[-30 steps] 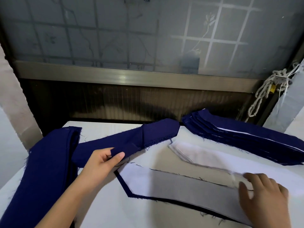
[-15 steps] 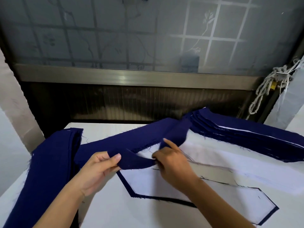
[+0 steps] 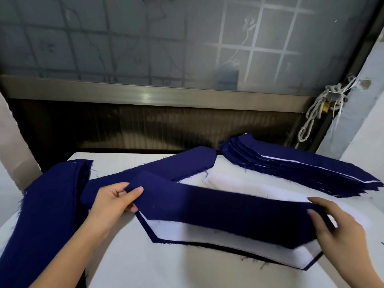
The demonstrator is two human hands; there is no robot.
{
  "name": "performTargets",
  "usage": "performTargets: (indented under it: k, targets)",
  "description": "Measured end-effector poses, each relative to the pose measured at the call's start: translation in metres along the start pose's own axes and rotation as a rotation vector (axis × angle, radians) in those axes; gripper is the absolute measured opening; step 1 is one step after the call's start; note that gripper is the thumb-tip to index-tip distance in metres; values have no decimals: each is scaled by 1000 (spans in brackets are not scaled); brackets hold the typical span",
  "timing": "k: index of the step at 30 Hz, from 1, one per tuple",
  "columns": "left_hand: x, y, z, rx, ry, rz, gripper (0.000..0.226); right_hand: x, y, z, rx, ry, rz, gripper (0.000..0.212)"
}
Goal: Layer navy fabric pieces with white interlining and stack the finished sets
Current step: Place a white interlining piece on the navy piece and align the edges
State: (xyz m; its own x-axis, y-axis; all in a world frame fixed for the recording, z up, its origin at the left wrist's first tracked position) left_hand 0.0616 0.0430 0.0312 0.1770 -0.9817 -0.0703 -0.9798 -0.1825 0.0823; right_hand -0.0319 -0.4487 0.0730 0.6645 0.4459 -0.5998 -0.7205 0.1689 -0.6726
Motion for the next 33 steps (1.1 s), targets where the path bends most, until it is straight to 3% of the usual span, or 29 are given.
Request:
performTargets:
  k: [3,6,11,15,22,27,30,33]
  targets:
    - [8,-1,9,-48,-110,37,20,0,17,-21,209,-101,-26,37]
    - [14,1,12,7,-322,55,14,5,25,-29,298,-140,-10,39]
    - [24,2,19,133,-730,5,28,18,30,-35,359,-17,114,30]
    - [19,-4,22,137,-768,-35,38,22,30,-35,299,128,172,27]
    - [17,-1,19,150,-872,-110,25,24,31,-25,119,394,179,27]
    - [16,6,10,223,-1058,-240,12,14,35,-37,357,503,158,27]
    - [23,9,9,256,-1155,-292,43,11,38,-40,469,532,187,31]
    - [29,10,13,221,-1207,-254,61,16,36,-37,405,461,268,35]
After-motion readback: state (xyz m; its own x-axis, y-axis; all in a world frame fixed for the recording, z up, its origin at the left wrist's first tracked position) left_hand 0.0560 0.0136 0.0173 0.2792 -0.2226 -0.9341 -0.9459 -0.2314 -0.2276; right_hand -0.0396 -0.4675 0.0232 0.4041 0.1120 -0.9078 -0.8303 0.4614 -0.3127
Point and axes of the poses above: each hand's wrist, its own y-axis away from the middle knuckle, its own x-axis out of the palm, z = x × y, the point moved 7 cm from there along -y, towards the middle knuckle, and after that the axes turned 11 degrees about -x, right-handed, at the moved point
